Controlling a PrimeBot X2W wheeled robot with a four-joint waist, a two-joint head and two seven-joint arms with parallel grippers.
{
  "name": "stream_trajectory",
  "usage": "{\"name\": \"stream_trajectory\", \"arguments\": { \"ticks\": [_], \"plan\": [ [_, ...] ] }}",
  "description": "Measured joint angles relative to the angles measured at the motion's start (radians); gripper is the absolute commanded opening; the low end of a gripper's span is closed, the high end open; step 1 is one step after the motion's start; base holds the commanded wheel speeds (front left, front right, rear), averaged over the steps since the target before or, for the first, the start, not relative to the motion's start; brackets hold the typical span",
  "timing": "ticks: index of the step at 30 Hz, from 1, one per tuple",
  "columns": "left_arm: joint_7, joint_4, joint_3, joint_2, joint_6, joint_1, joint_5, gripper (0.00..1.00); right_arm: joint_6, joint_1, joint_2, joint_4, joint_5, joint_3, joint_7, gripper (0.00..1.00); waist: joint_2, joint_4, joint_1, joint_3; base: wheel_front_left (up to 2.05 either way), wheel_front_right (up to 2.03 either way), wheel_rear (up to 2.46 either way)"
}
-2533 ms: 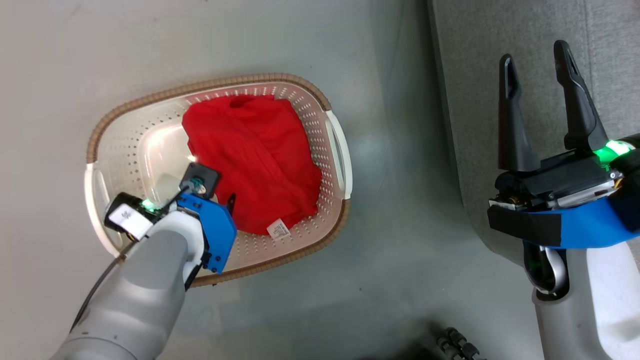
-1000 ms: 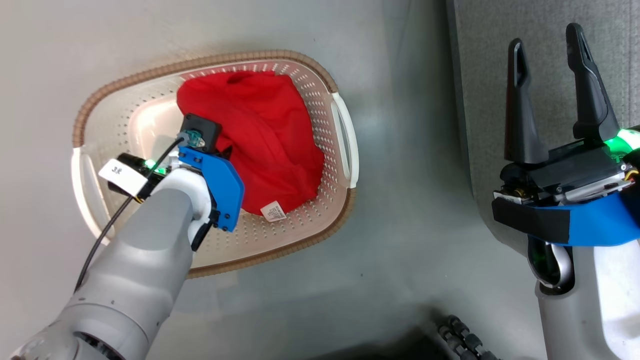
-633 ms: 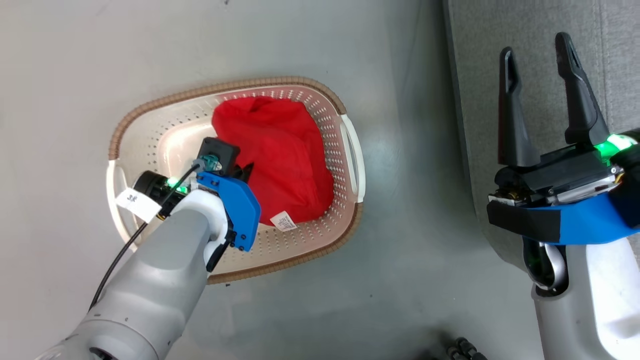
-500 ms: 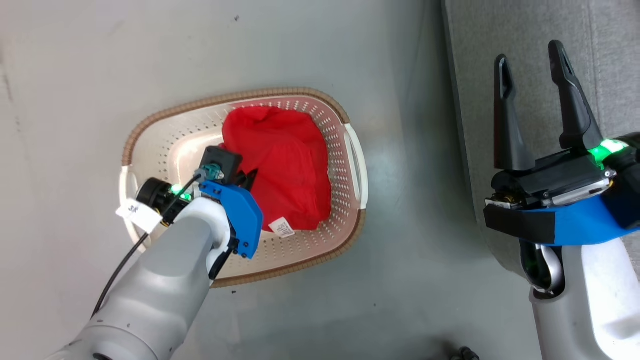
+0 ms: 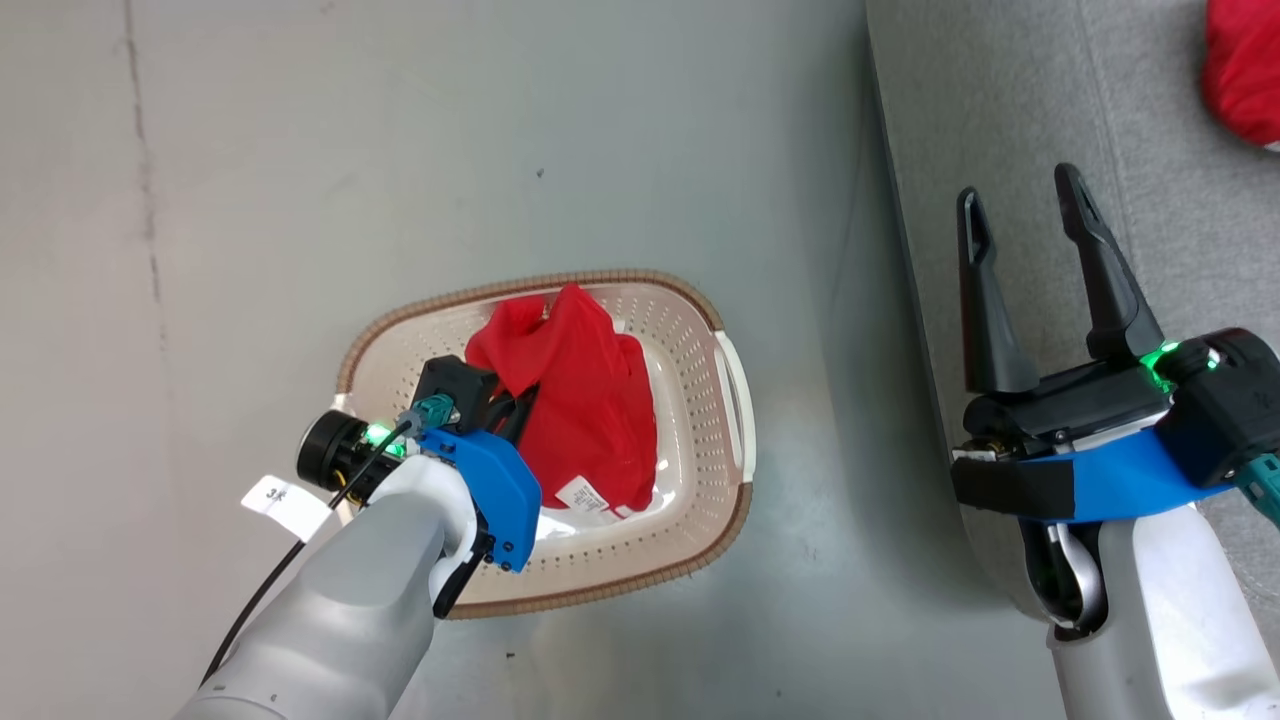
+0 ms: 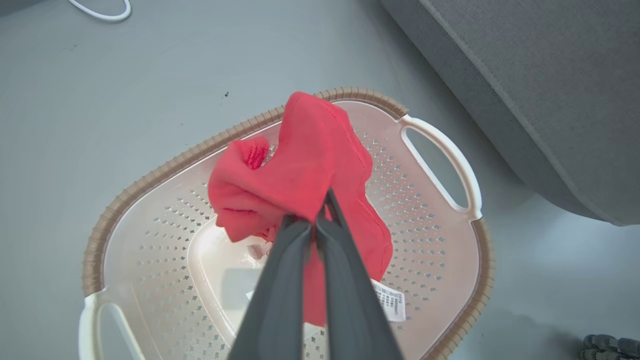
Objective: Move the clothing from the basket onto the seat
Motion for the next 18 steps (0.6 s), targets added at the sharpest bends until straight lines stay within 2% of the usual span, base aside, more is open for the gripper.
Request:
{"name": "stream_trajectory", "arguments": {
  "ticks": [5,8,18],
  "plan": [
    [-0.011,-0.018,0.001,0.009,0.000,0.020,-0.007,0.00,0.000,0.024,0.000,0.015,0.000,0.001,0.000,1.00,0.0000,0.014,0.0000,-0.064,0.00,0.00,0.00],
    [-0.013,-0.062,0.035,0.023,0.000,0.023,0.007,0.00,0.000,0.035,0.000,0.022,0.000,0.000,0.000,1.00,0.0000,0.024,0.0000,-0.099,0.00,0.00,0.00],
    [-0.014,-0.200,0.174,0.067,0.010,0.088,0.140,0.00,0.000,0.076,0.000,0.046,0.009,0.001,0.000,1.00,0.0000,0.051,-0.0001,-0.209,0.00,0.00,0.00]
  ]
}}
